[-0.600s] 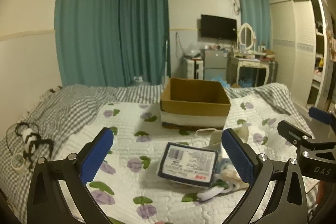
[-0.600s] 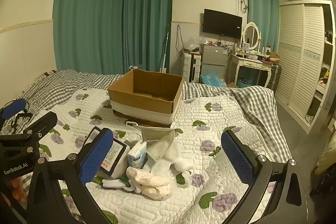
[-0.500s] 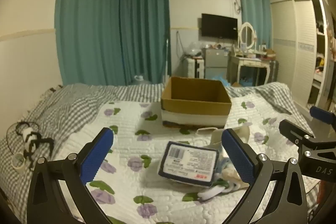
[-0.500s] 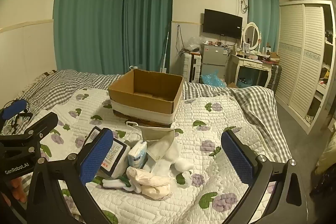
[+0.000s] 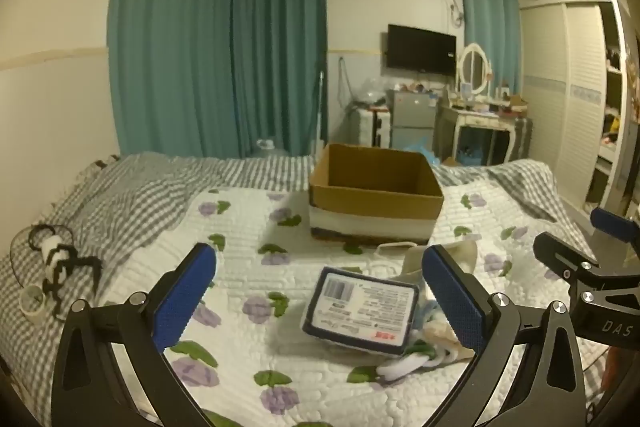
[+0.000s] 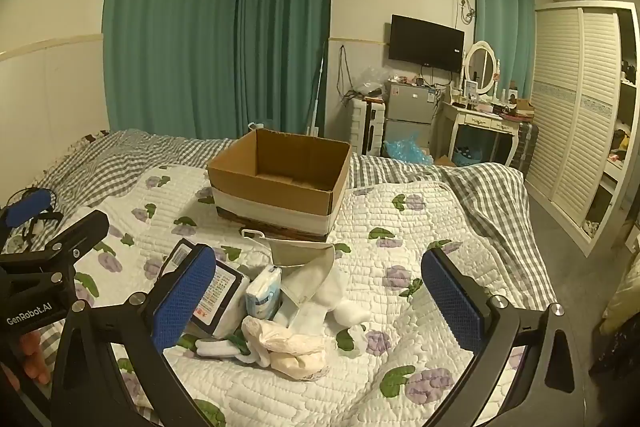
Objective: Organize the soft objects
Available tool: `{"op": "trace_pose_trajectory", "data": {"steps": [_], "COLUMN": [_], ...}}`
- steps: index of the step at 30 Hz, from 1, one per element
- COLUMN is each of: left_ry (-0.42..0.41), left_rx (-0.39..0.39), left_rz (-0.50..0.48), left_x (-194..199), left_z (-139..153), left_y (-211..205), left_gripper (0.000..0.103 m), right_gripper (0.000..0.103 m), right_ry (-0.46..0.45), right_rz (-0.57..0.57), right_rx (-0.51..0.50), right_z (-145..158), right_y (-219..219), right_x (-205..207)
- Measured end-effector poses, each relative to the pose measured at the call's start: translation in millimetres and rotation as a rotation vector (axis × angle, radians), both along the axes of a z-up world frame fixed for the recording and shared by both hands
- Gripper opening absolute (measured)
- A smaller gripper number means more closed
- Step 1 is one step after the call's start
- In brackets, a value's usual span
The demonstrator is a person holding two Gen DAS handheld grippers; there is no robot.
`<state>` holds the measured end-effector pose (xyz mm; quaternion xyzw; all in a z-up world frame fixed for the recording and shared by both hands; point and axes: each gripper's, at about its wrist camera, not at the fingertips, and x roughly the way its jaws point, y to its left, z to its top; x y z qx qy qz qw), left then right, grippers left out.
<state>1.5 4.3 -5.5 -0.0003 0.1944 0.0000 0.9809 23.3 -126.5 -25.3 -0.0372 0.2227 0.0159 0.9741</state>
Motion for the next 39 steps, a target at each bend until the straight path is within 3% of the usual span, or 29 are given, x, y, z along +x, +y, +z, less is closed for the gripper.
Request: {"op": "trace_pose_trajectory", "data": {"steps": [39], "left_ry": [0.003], "left_rx": [-0.008], "left_rz": [0.007], "left_x": [1.6], "left_z": [1.1], "left_y": [4.6], "left_gripper": [0.103], "right_gripper": [0.103], "right_ry": [0.005], "right_rz": [0.005], "right_rx": [0.019], "right_z": [-0.3], "right_y": [-1.7], "right_x": [-1.9]}}
